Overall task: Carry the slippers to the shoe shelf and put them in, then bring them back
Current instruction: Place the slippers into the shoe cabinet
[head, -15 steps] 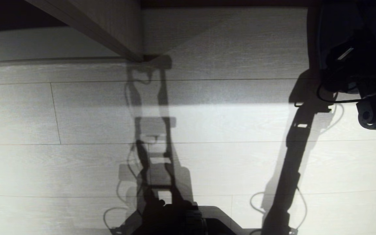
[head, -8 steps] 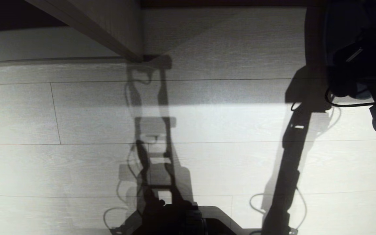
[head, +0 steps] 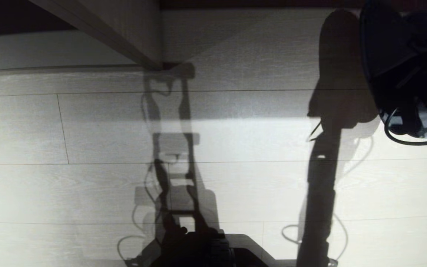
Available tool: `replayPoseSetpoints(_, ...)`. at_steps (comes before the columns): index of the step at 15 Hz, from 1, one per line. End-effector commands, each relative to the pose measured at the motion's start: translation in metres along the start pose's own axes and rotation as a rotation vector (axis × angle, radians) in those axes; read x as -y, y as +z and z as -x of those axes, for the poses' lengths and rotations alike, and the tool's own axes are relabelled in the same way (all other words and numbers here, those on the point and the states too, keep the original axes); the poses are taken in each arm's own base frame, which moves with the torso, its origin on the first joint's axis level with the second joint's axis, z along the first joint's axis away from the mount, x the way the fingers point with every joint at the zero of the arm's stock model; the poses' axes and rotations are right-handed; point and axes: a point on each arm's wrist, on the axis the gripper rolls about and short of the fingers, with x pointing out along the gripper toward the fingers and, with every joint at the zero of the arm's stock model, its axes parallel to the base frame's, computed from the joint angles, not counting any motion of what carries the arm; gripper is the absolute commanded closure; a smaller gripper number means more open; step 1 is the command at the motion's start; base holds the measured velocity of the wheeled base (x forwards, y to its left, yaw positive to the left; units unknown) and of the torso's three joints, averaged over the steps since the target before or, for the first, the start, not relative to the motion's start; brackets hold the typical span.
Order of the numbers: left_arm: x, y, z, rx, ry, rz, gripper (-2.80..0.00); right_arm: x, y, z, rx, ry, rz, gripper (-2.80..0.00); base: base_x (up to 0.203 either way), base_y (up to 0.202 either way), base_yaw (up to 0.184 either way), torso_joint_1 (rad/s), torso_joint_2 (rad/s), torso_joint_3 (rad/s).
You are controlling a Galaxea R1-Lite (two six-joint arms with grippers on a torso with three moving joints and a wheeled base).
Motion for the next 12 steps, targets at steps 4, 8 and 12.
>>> replayPoseSetpoints(4,0.000,0.000,0.000,0.000,0.000,0.001,0.00,-0.018,0.013,0.042,-0.030,0.040,-0.004,0.00,0.000,0.000,0.000,0.000,0.00,0.000)
replayPoseSetpoints(8,0.000,0.000,0.000,0.000,0.000,0.001,0.00,-0.028,0.028,0.142,-0.081,0.055,0.024,0.00,0.000,0.000,0.000,0.000,0.00,0.000)
replayPoseSetpoints(12,0.000,0.000,0.000,0.000,0.000,0.001,0.00,-0.026,0.020,0.211,-0.185,0.048,0.053,0.00,0.000,0.000,0.000,0.000,0.00,0.000)
